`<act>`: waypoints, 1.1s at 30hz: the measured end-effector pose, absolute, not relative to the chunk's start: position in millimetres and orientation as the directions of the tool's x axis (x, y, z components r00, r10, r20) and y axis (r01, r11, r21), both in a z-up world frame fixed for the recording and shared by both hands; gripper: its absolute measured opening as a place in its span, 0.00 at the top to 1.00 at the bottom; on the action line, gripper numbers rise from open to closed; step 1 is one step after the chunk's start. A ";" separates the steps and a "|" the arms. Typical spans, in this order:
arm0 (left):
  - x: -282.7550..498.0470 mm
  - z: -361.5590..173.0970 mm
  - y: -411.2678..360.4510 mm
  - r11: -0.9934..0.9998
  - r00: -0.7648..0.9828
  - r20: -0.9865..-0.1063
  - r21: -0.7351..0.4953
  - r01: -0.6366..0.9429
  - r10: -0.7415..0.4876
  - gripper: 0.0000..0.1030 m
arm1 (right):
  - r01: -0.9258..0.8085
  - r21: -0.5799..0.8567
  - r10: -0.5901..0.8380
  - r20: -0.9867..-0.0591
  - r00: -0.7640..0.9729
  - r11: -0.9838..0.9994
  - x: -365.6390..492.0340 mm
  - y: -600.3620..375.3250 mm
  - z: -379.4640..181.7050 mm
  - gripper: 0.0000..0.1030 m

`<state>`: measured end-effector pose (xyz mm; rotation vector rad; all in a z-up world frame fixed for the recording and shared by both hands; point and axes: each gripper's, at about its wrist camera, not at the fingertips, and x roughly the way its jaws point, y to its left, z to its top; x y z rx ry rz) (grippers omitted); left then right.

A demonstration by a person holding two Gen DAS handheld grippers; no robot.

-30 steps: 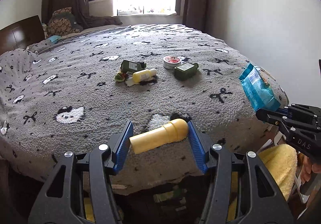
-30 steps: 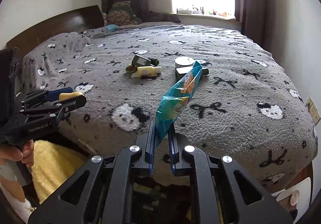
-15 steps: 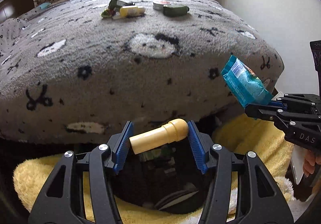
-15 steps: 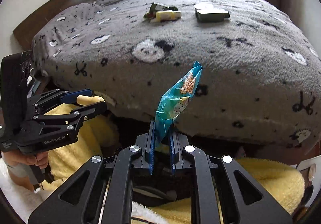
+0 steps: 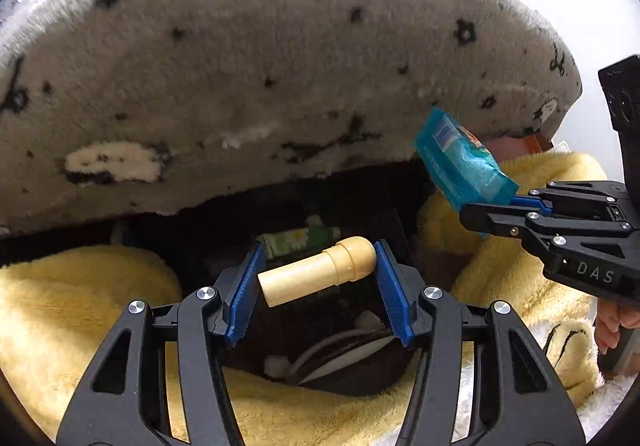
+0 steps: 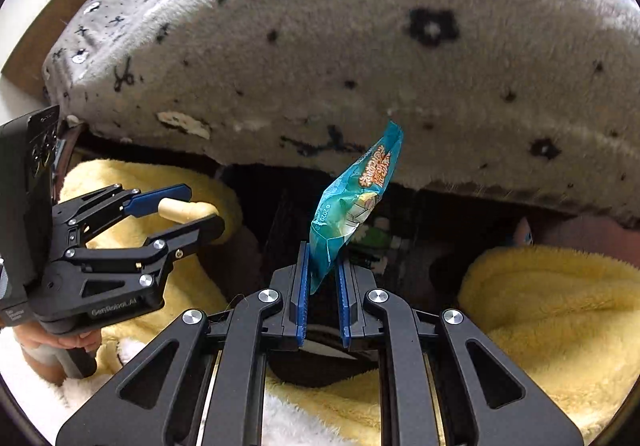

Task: Collect trash
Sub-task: 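Carry both items down into the bin and open both grippers, then raise both grippers back over the bed items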

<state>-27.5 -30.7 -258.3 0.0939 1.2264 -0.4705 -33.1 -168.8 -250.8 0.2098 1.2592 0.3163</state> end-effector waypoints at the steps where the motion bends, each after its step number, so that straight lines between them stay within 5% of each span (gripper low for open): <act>1: -26.2 -264.4 -31.8 0.899 0.235 -0.927 -0.183 0.398 -0.293 0.49 | -0.112 0.332 0.350 -0.900 0.258 0.937 -31.7 -168.7 -255.2 0.87; 17: -17.0 -313.2 -42.6 0.888 0.067 -0.964 -0.208 0.410 -0.256 0.49 | -0.052 0.367 0.371 -0.922 0.109 0.929 -1.3 -158.2 -309.0 0.84; 20: -13.6 -313.8 -43.6 0.891 0.081 -0.965 -0.196 0.409 -0.249 0.36 | -0.046 0.351 0.354 -0.926 0.127 0.935 4.5 -160.3 -308.0 0.84; 28: -9.8 -282.4 -38.9 0.892 0.161 -0.949 -0.185 0.412 -0.271 0.08 | -0.032 0.291 0.289 -0.924 0.252 0.956 6.5 -174.2 -277.3 0.21; 33: -5.4 -244.7 -31.0 0.895 0.255 -0.923 -0.163 0.416 -0.287 0.08 | -0.033 0.236 0.231 -0.899 0.372 0.971 6.6 -187.5 -242.0 0.08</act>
